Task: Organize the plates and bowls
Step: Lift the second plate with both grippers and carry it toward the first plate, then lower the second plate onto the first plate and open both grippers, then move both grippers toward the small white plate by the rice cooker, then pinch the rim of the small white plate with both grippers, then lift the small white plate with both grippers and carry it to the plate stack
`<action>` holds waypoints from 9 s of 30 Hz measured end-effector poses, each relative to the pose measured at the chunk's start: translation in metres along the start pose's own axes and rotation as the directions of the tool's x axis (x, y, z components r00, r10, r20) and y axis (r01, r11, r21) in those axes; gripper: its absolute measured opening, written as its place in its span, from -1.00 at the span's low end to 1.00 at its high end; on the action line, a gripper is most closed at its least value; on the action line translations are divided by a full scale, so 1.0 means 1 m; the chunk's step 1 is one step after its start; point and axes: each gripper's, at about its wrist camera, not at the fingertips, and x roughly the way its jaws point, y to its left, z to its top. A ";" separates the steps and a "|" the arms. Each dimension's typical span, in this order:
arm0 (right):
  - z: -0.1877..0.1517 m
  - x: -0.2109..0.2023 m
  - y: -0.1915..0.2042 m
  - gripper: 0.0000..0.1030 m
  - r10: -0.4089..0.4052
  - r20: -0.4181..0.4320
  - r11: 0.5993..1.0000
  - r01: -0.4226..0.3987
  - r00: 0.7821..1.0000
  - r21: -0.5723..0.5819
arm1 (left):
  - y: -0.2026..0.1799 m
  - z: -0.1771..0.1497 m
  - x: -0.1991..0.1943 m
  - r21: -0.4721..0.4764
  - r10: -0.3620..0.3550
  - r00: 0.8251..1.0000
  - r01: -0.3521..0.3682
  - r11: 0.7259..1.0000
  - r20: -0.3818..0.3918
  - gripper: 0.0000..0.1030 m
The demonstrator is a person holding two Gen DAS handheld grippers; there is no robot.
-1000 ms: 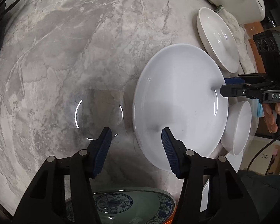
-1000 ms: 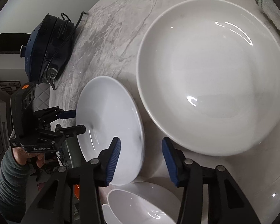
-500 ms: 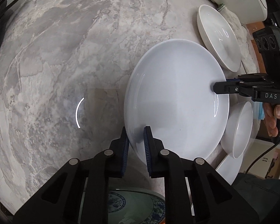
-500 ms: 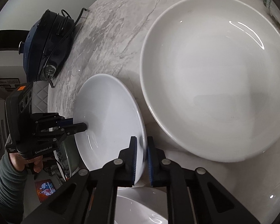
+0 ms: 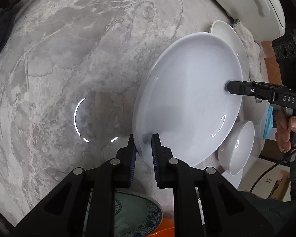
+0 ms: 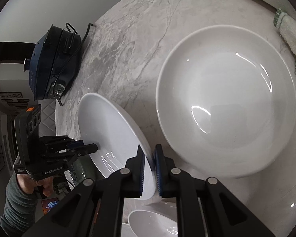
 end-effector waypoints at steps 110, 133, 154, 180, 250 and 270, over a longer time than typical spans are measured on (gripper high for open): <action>-0.294 -0.018 -0.017 -0.73 -0.299 0.049 0.939 0.303 0.953 -0.165 | -0.158 -0.294 0.065 0.038 0.010 0.999 -0.012 0.999 0.034 -0.61; -0.344 -0.080 -0.045 0.71 -0.215 0.351 0.975 0.180 0.912 0.128 | -0.129 -0.287 -0.058 0.068 -0.272 0.876 0.267 0.961 0.398 0.99; -0.074 -0.147 -0.079 0.71 -0.072 0.417 0.993 0.102 0.906 -0.051 | -0.078 -0.019 -0.081 -0.221 0.061 0.913 0.032 0.975 0.403 0.99; 0.015 -0.086 -0.105 0.15 -0.030 0.233 0.999 0.034 0.972 -0.015 | -0.127 0.119 0.033 -0.079 0.126 0.974 -0.113 0.990 0.187 0.22; -0.088 -0.099 0.026 -0.78 -0.145 0.258 0.955 0.203 0.955 -0.215 | -0.133 -0.073 -0.068 -0.153 0.076 0.952 -0.031 0.988 0.298 -0.73; -0.208 -0.089 0.054 -0.78 -0.170 0.277 0.950 0.232 0.946 -0.209 | -0.143 -0.212 -0.056 -0.111 0.017 0.956 0.016 0.994 0.294 -0.73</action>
